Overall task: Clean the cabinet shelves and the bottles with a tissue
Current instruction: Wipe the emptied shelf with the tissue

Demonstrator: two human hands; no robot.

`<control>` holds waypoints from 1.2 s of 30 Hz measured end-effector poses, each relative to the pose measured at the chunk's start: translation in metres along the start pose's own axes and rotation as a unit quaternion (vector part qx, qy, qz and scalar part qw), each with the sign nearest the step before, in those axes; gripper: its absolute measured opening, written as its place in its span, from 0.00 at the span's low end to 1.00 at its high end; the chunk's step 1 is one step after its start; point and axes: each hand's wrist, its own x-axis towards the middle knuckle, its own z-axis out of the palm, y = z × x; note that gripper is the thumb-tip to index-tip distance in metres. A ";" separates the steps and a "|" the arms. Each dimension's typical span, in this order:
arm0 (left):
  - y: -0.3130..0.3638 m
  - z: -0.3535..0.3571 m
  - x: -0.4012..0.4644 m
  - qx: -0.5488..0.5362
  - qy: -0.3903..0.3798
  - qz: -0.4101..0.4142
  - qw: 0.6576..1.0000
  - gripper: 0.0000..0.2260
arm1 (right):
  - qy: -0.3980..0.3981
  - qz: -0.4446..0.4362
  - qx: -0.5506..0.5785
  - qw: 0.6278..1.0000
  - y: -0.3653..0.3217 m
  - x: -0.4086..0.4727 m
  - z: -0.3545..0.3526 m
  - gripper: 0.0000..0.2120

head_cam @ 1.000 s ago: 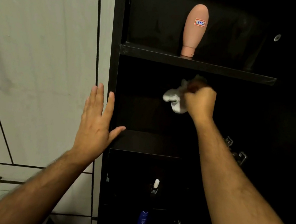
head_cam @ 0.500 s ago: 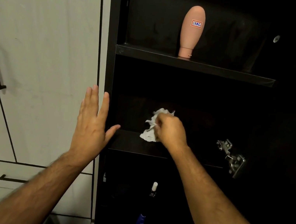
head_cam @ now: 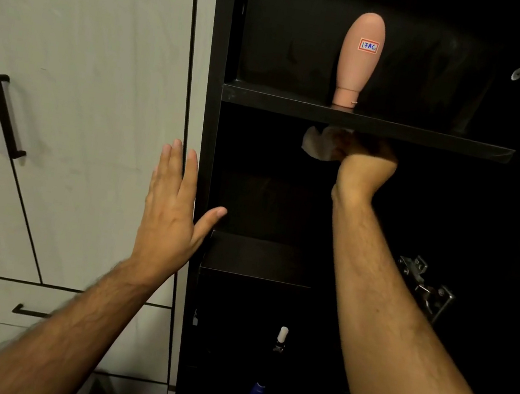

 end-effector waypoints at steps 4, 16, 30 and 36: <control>-0.002 0.001 0.000 -0.027 -0.002 0.000 1.000 0.34 | -0.053 -0.040 -0.053 0.996 0.015 -0.009 0.018 0.11; -0.004 0.011 0.000 -0.073 0.006 0.000 0.997 0.32 | -0.293 -0.315 -0.466 0.773 0.048 -0.052 0.007 0.07; -0.004 0.010 0.001 -0.075 0.005 -0.006 0.997 0.31 | -0.173 -0.318 -0.337 0.869 0.043 -0.043 0.028 0.05; -0.006 0.009 0.000 -0.080 -0.002 -0.004 0.997 0.30 | -0.423 -0.364 -0.473 0.682 0.100 -0.083 0.005 0.07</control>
